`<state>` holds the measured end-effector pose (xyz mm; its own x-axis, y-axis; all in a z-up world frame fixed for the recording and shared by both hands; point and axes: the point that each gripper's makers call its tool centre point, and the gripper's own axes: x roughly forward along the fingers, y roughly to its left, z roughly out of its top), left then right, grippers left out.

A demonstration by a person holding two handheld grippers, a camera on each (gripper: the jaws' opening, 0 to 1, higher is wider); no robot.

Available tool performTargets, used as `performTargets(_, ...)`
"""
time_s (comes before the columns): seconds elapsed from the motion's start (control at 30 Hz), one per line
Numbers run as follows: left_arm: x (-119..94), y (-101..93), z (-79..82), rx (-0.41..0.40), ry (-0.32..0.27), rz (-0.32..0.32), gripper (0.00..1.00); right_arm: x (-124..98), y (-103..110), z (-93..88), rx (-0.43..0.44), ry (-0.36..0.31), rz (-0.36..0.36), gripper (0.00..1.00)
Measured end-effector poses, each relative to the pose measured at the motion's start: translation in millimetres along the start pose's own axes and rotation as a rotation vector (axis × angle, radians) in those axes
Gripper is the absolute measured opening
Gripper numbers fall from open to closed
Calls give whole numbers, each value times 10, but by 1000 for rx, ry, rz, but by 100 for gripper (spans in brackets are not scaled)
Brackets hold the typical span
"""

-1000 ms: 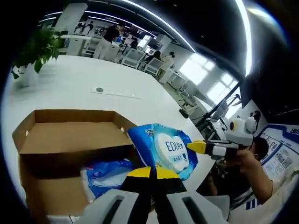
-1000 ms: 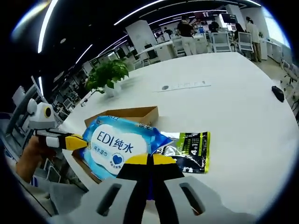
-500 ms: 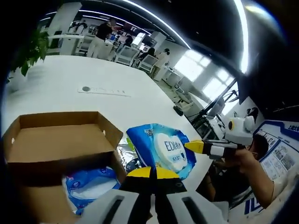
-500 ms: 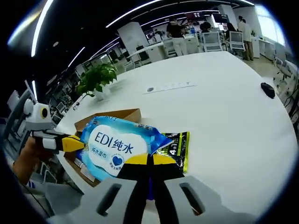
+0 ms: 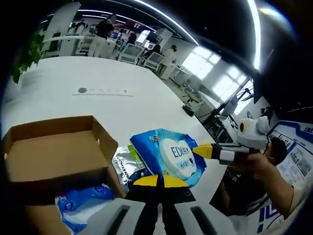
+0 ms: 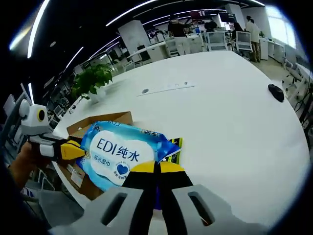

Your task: Operate the shoe box by opening the lid, removing the specified soft item, and placing it in the target area until the item is outside and the box remains undamaged.

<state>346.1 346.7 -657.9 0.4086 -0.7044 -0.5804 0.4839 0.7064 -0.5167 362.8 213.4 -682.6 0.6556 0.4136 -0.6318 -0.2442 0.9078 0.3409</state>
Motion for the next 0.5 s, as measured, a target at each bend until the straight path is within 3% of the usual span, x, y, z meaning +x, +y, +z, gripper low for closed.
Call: performTargets(0.5,268,190,-90,50,77,74,0,500,-184,-59,-33,40,10,0)
